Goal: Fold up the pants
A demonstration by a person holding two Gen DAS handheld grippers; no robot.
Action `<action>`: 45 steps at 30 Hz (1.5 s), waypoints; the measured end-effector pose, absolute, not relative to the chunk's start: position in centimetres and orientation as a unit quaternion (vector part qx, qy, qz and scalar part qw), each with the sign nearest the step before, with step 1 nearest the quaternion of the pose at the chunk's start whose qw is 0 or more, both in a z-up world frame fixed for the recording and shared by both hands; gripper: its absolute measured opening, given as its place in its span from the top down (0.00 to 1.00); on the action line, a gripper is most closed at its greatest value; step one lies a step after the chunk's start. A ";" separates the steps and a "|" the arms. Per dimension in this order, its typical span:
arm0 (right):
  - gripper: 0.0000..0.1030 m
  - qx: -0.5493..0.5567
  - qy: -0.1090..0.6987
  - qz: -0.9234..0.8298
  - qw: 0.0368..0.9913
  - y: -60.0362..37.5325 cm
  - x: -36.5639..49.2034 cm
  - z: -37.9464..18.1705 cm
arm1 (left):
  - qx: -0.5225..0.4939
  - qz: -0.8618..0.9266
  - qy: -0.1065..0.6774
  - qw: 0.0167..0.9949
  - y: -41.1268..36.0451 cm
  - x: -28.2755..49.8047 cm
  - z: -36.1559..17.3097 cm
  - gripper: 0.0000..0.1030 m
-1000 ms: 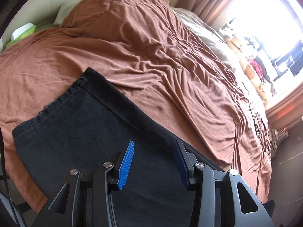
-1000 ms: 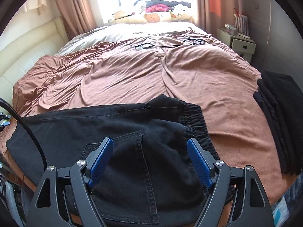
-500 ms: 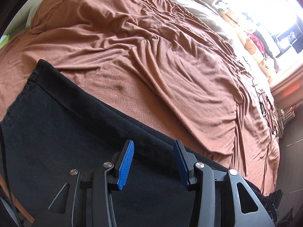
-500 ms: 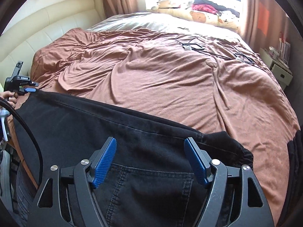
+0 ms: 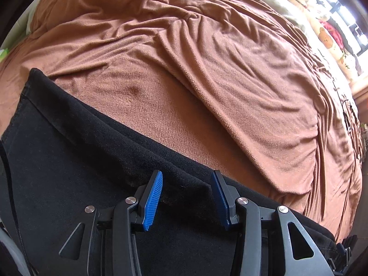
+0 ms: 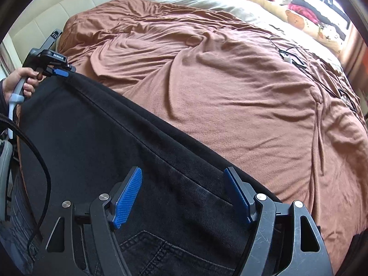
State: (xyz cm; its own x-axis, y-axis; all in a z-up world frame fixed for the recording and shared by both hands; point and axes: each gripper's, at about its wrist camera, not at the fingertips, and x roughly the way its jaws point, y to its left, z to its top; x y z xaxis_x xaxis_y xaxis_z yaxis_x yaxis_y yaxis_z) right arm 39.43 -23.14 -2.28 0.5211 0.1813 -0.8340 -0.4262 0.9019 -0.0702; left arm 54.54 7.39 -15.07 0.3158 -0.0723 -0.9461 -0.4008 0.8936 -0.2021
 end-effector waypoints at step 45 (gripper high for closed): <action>1.00 -0.180 0.491 0.114 0.844 -19.5 46.4 -8.1 | -0.236 0.113 0.560 0.786 9.0 55.9 -17.5 0.98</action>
